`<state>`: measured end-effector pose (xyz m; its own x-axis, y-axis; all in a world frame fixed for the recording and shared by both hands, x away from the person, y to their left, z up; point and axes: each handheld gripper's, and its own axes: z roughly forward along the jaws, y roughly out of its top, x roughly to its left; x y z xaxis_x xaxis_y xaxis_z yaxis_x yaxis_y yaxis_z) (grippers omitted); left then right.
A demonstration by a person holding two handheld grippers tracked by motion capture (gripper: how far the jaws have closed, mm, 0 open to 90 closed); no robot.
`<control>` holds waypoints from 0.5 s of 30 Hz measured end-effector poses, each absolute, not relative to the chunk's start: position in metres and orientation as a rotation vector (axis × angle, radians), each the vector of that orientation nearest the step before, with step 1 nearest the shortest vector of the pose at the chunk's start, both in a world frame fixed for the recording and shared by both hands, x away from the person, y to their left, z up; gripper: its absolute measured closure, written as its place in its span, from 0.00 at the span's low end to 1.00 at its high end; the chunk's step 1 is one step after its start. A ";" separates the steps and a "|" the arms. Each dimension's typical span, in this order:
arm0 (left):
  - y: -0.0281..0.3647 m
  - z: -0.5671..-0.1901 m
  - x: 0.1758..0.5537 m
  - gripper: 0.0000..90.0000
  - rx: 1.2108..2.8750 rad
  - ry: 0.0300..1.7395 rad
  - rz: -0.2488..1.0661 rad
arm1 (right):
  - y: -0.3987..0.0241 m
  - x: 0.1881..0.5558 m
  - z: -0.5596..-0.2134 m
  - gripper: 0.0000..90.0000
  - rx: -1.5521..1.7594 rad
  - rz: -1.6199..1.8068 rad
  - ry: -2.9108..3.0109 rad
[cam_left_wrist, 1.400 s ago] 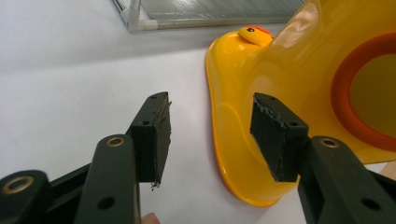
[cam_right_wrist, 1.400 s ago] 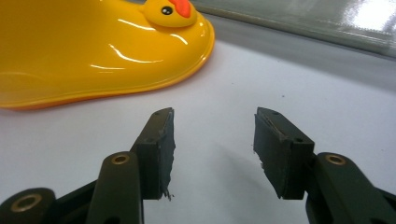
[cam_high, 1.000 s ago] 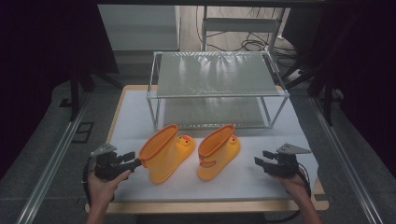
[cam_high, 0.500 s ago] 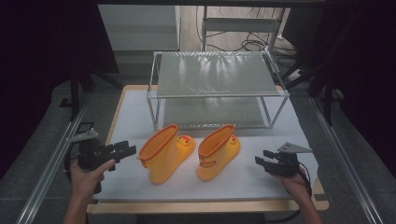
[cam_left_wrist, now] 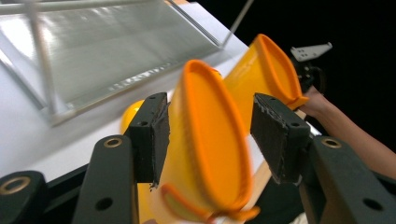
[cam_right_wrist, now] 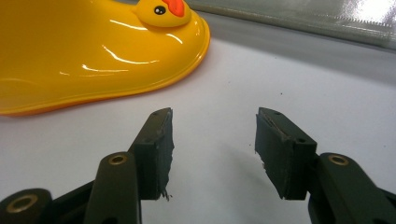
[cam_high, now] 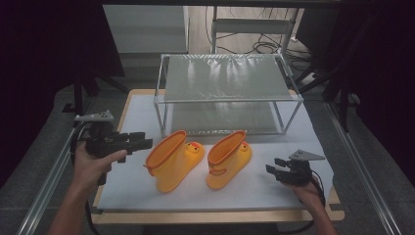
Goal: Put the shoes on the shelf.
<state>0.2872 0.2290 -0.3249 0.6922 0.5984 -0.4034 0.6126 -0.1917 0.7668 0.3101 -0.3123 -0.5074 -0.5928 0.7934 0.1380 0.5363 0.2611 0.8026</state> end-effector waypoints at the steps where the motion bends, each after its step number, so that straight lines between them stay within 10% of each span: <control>1: 0.223 -0.321 0.289 0.52 1.877 0.937 -0.029 | -0.312 0.310 -0.508 0.52 1.227 1.248 2.244; 15: 0.155 -0.294 0.323 0.54 2.021 0.858 -0.142 | -0.313 0.311 -0.508 0.52 1.245 1.238 2.244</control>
